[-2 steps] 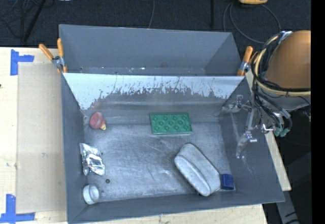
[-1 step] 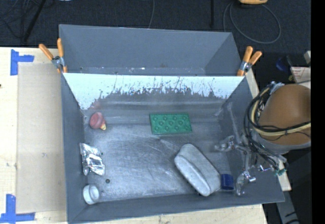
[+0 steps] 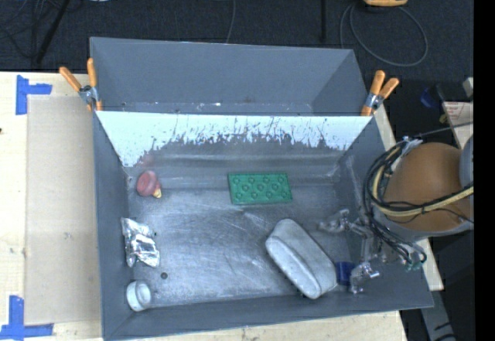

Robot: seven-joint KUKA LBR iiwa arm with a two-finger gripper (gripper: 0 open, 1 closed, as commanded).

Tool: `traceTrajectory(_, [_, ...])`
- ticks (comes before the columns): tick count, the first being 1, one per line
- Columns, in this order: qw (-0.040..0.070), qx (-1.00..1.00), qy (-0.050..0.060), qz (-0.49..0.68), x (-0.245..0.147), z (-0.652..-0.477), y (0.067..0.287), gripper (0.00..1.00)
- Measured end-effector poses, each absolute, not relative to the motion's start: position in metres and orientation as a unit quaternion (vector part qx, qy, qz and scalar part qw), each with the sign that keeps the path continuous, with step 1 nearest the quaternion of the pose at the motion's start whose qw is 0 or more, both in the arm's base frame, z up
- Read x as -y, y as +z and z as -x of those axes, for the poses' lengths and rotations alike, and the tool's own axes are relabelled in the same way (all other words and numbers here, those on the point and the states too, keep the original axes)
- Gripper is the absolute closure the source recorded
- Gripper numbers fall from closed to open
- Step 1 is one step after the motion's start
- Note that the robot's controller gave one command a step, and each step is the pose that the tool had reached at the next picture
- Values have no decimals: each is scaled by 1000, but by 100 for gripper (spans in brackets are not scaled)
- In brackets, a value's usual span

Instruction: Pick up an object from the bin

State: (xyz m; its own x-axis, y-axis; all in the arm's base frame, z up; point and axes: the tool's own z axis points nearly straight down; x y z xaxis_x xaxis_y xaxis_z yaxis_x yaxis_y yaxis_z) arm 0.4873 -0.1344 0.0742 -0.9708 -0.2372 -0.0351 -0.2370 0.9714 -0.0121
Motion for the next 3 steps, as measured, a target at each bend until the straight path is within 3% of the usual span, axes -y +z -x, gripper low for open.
traceTrajectory(1, [10, -993, -3, 121, 135, -483, 75, 100])
traceTrajectory(2, [2, -993, -1, 115, 117, -501, 76, 100])
traceTrajectory(3, [3, -992, -1, 130, 96, -496, 223, 100])
